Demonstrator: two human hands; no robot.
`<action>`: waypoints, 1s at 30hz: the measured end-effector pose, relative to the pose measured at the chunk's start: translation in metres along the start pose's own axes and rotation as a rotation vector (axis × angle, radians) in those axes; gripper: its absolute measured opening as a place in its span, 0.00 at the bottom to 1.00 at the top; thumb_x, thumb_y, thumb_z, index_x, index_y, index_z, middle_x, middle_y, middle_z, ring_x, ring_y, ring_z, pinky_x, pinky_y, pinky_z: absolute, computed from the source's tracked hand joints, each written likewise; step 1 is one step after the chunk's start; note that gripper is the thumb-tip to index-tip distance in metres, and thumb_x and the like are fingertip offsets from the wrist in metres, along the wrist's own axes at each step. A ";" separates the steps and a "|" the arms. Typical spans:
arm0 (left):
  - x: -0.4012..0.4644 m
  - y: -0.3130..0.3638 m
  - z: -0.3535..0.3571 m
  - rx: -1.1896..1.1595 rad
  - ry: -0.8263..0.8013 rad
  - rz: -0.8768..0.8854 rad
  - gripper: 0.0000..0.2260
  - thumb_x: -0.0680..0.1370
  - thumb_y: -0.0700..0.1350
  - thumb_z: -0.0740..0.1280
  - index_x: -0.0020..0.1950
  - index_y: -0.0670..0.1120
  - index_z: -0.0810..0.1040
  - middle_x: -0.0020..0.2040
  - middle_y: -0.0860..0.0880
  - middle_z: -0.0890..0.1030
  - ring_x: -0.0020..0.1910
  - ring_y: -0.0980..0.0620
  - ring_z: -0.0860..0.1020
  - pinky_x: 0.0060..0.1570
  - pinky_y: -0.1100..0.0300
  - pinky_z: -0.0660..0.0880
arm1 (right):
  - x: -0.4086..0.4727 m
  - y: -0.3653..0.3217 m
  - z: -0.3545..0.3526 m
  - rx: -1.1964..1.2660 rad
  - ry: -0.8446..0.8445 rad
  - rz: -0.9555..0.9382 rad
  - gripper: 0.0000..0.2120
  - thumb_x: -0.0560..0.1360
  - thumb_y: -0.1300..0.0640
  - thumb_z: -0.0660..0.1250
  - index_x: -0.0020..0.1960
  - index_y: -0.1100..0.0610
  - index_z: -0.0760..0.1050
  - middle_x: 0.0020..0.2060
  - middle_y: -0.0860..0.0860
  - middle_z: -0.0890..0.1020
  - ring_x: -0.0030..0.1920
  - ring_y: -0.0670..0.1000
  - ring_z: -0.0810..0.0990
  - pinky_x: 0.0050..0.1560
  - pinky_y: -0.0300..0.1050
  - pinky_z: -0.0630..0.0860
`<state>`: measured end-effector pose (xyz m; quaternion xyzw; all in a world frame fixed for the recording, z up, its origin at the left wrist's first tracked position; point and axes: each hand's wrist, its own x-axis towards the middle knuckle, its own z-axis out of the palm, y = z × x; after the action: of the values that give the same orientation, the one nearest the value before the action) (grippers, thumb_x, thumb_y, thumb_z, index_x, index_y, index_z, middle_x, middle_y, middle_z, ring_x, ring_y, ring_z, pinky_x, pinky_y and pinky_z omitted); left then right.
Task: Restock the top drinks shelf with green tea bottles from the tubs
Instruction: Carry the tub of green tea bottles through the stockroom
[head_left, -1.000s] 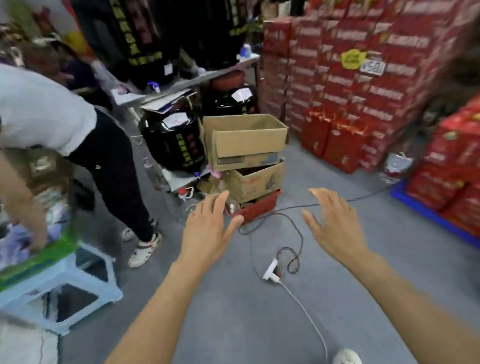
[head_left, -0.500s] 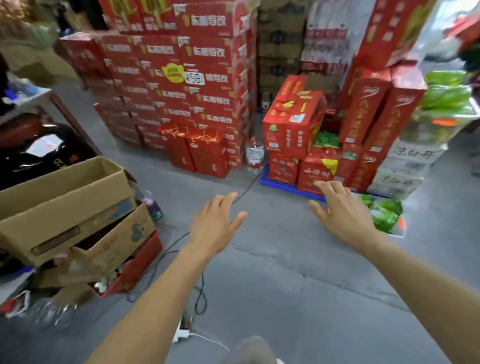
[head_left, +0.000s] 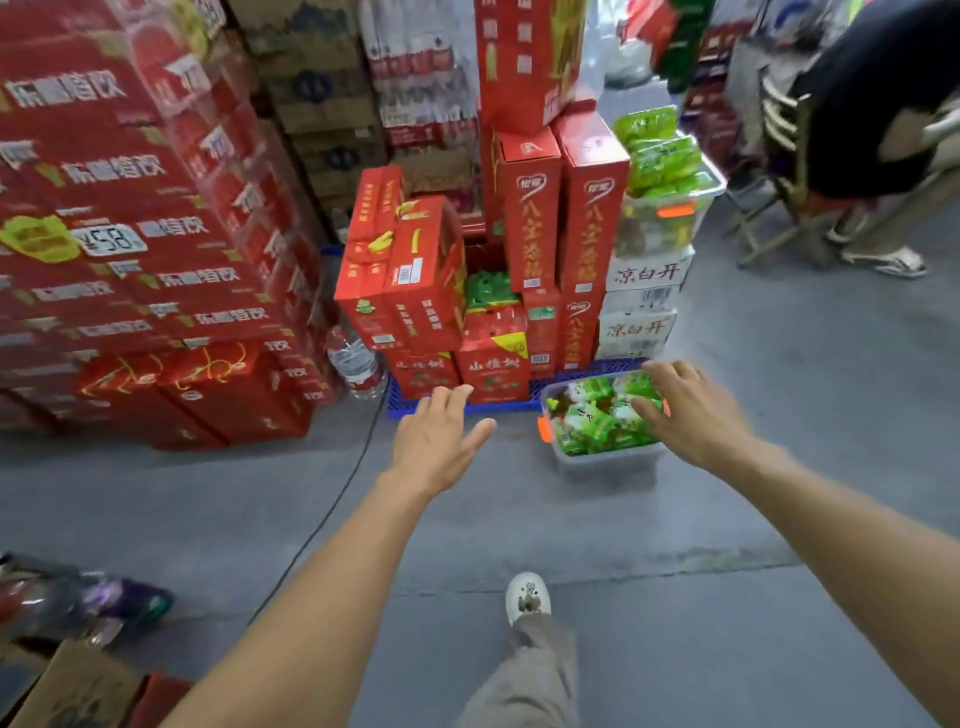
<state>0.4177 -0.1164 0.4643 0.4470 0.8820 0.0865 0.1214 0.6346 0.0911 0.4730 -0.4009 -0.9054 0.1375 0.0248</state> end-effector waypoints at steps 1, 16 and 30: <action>0.021 -0.001 0.001 -0.002 -0.022 0.002 0.28 0.83 0.61 0.57 0.79 0.47 0.61 0.70 0.46 0.70 0.71 0.45 0.69 0.64 0.47 0.69 | 0.017 0.005 0.003 0.002 -0.026 0.021 0.24 0.80 0.45 0.61 0.73 0.54 0.66 0.66 0.56 0.73 0.67 0.59 0.70 0.59 0.53 0.72; 0.251 0.034 0.046 -0.253 -0.270 -0.108 0.27 0.83 0.60 0.58 0.78 0.47 0.62 0.71 0.45 0.67 0.69 0.44 0.71 0.66 0.46 0.70 | 0.219 0.112 0.031 0.080 -0.322 0.311 0.25 0.80 0.45 0.62 0.73 0.55 0.66 0.69 0.57 0.70 0.66 0.58 0.73 0.63 0.56 0.73; 0.393 0.108 0.236 -0.560 -0.386 -0.705 0.25 0.83 0.56 0.61 0.74 0.42 0.69 0.71 0.39 0.71 0.70 0.42 0.72 0.68 0.52 0.67 | 0.422 0.290 0.131 0.095 -0.626 0.348 0.22 0.80 0.47 0.63 0.69 0.58 0.72 0.68 0.58 0.72 0.67 0.58 0.73 0.66 0.49 0.69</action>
<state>0.3446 0.2756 0.2131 0.0794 0.8839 0.1893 0.4203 0.5369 0.5564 0.2411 -0.4859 -0.7799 0.2976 -0.2588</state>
